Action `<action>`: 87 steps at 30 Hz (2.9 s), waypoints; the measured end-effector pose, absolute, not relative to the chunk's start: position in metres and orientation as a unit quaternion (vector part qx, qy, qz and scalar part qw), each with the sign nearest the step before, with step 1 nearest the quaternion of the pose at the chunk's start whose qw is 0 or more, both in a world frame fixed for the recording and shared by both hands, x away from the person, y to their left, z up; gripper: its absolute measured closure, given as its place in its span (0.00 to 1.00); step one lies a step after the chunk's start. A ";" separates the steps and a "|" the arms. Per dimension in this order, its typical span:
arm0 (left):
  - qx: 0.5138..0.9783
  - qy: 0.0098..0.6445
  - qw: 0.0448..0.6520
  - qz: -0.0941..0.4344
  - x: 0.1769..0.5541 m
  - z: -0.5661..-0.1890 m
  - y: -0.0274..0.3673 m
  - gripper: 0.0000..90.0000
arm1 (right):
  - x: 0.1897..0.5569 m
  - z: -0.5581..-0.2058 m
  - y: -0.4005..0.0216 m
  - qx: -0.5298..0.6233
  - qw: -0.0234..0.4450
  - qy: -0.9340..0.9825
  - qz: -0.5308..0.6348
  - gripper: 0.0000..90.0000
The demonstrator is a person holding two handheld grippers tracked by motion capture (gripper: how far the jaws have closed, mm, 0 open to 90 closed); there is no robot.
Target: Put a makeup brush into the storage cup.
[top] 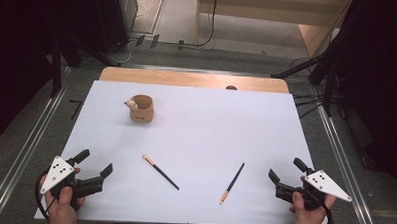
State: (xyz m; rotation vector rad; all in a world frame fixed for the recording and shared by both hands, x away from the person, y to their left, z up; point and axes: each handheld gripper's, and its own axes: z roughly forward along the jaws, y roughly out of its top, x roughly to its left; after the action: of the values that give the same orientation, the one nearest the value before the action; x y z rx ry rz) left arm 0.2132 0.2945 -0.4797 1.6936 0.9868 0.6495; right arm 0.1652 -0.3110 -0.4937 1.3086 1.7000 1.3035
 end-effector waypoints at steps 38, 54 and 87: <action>0.706 0.410 0.505 0.281 0.211 -0.481 0.295 0.11 | 0.173 -0.475 -0.297 0.445 0.276 0.696 0.492 0.05; 0.708 0.409 0.500 0.283 0.211 -0.483 0.292 0.11 | 0.192 -0.467 -0.287 0.423 0.219 0.753 0.453 0.05; 0.713 0.403 0.500 0.281 0.212 -0.483 0.289 0.11 | 0.237 -0.444 -0.244 0.339 0.147 0.858 0.356 0.06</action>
State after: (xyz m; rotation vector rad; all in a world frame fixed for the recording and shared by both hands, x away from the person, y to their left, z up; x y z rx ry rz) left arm 0.2118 0.2890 -0.4830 1.7238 0.9749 0.6786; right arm 0.2370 -0.2445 -0.4442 0.9744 2.4704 1.0254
